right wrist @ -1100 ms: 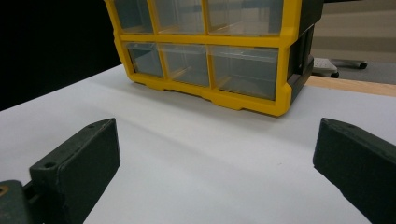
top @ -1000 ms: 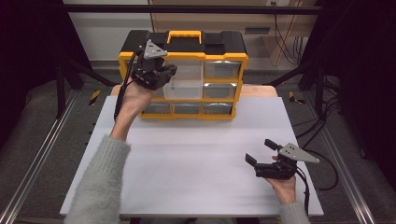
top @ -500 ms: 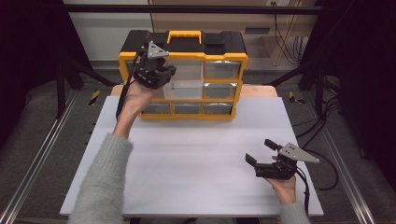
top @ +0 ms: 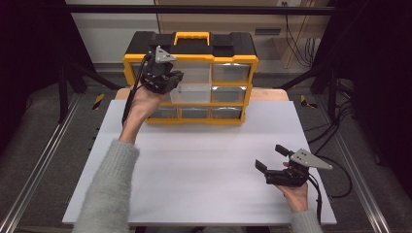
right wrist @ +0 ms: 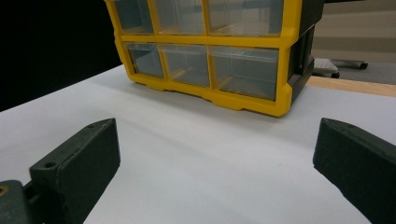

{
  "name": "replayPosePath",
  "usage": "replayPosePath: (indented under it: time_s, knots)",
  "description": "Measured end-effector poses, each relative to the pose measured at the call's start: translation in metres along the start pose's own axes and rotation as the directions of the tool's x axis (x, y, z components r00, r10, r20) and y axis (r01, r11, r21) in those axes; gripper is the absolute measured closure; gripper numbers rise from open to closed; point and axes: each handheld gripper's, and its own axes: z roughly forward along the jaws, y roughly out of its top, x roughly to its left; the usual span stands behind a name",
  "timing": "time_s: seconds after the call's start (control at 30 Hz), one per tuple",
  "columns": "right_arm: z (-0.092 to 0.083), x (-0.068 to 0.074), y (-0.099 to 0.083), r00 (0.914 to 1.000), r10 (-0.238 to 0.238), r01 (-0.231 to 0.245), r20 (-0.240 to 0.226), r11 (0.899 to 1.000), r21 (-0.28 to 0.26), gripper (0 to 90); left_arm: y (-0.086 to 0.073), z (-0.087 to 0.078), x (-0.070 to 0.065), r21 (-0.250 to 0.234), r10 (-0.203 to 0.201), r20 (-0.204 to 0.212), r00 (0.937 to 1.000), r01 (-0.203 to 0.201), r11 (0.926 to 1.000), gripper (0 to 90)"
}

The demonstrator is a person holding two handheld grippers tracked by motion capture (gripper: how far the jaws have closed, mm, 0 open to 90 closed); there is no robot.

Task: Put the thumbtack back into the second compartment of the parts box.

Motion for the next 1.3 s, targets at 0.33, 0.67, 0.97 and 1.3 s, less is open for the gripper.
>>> replayPosePath:
  time_s: [0.33,0.67,0.97,1.3]
  knots:
    - [0.000,0.000,0.000,0.9999,0.001,-0.001,0.013,1.000,0.000,1.2,0.000,0.002,-0.001,0.017,0.011,0.000,0.9999,-0.011,0.9998,83.2]
    - [0.000,-0.001,0.000,0.9999,-0.007,0.007,0.010,1.000,-0.007,1.2,0.000,-0.001,0.000,-0.002,0.006,0.005,1.0000,-0.006,1.0000,77.2]
    - [0.001,-0.001,0.000,0.9999,-0.015,0.015,0.007,1.000,-0.011,1.2,0.001,-0.019,0.001,-0.051,-0.003,0.018,0.9998,0.004,0.9987,63.5]
    - [0.000,-0.001,0.001,1.0000,-0.004,0.004,0.009,1.000,-0.009,1.2,0.000,-0.037,-0.005,-0.109,0.015,0.047,0.9988,-0.010,0.9940,49.0]
